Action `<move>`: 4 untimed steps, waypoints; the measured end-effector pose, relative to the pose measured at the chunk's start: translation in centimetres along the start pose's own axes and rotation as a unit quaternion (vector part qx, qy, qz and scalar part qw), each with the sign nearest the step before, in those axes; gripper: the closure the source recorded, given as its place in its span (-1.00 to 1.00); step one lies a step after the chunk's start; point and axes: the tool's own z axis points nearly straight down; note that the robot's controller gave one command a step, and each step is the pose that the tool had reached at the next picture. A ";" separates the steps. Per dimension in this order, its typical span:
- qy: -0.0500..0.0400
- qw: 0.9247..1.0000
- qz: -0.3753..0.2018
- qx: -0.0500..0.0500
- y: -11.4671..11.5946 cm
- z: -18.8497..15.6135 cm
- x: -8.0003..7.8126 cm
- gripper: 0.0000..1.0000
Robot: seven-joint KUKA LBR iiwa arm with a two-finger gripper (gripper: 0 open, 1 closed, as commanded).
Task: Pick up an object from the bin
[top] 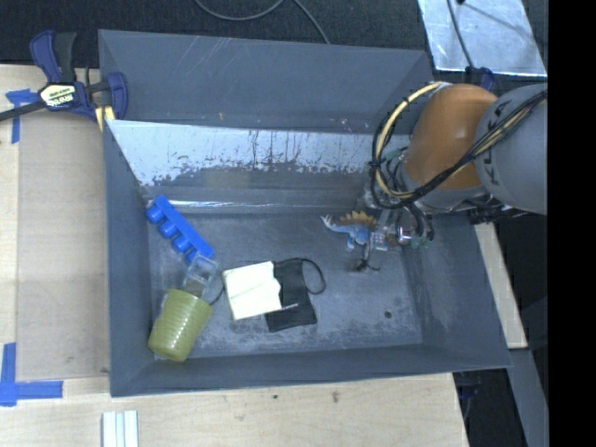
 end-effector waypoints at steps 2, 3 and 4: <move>-0.003 0.998 -0.066 -0.001 -1.5 0.2 -0.6 1.00; -0.002 0.998 -0.066 -0.001 -1.5 -0.2 -0.5 1.00; -0.003 0.998 -0.066 0.000 -1.6 -1.0 -0.6 1.00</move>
Offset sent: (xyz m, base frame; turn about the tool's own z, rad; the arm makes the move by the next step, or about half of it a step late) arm 0.0000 0.0000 0.0000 0.0000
